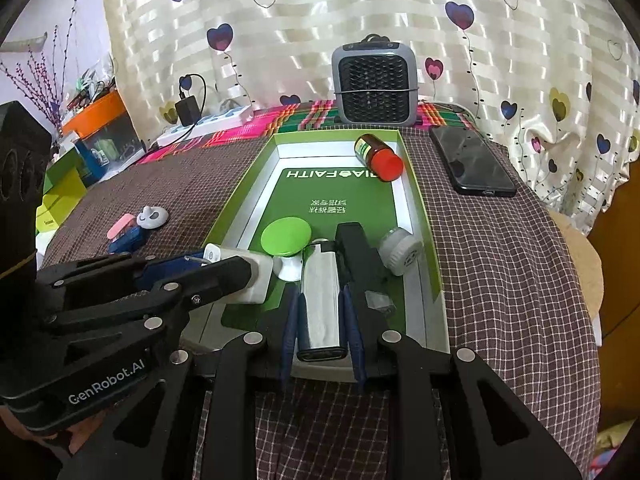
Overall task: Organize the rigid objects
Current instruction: 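Lower the charger block and white bar into the box and open both grippers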
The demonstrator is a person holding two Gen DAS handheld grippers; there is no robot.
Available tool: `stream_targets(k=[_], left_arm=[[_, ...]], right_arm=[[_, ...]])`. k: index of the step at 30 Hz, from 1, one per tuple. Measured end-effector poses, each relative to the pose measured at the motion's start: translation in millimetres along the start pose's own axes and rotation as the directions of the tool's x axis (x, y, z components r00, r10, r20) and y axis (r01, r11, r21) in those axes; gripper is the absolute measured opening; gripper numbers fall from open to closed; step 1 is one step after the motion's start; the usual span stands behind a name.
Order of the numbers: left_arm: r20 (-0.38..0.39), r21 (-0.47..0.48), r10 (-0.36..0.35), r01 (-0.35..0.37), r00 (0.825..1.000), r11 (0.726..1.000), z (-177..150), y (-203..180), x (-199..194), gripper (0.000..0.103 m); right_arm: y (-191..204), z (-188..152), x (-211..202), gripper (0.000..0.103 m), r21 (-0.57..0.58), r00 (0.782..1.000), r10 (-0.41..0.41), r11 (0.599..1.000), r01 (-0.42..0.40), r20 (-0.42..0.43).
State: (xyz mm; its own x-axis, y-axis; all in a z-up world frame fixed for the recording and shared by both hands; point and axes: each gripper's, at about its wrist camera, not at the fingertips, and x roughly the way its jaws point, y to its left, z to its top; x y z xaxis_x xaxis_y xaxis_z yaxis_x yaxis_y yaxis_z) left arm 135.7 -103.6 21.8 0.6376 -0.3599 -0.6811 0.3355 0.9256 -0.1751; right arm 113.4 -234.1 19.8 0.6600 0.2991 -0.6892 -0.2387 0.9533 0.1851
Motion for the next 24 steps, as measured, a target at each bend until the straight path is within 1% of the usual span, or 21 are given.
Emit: stream_targets(k=[4,6,8,10,13,24], left_arm=[[0.010,0.000,-0.014,0.014,1.000,1.000,-1,1,-3,0.025],[0.018,-0.002,-0.013,0.013,1.000,1.000,-1,1,-7,0.025],[0.025,-0.009,-0.013,0.013,1.000,1.000,-1,2,-11,0.026],[0.028,-0.013,-0.010,0.011,1.000,1.000,-2,2,-14,0.026],[0.038,-0.008,-0.003,0.003,0.999,1.000,-3,0,-21,0.026],[0.049,0.013,0.021,-0.022,0.999,1.000,-18,-3,-55,0.026]], right_arm=[[1,0,0,0.024,-0.005,1.000,-0.029,1.000,0.029,0.003],[0,0,-3,0.025,-0.004,0.999,-0.041,0.999,0.041,0.018],[0,-1,-7,0.028,-0.003,0.998,-0.053,0.999,0.053,0.034],[0,-1,-10,0.035,0.000,0.997,-0.063,0.998,0.063,0.042],[-1,-2,-15,0.040,0.006,0.997,-0.064,0.998,0.063,0.053],[16,-11,-38,0.042,-0.017,0.996,-0.052,0.998,0.053,0.077]])
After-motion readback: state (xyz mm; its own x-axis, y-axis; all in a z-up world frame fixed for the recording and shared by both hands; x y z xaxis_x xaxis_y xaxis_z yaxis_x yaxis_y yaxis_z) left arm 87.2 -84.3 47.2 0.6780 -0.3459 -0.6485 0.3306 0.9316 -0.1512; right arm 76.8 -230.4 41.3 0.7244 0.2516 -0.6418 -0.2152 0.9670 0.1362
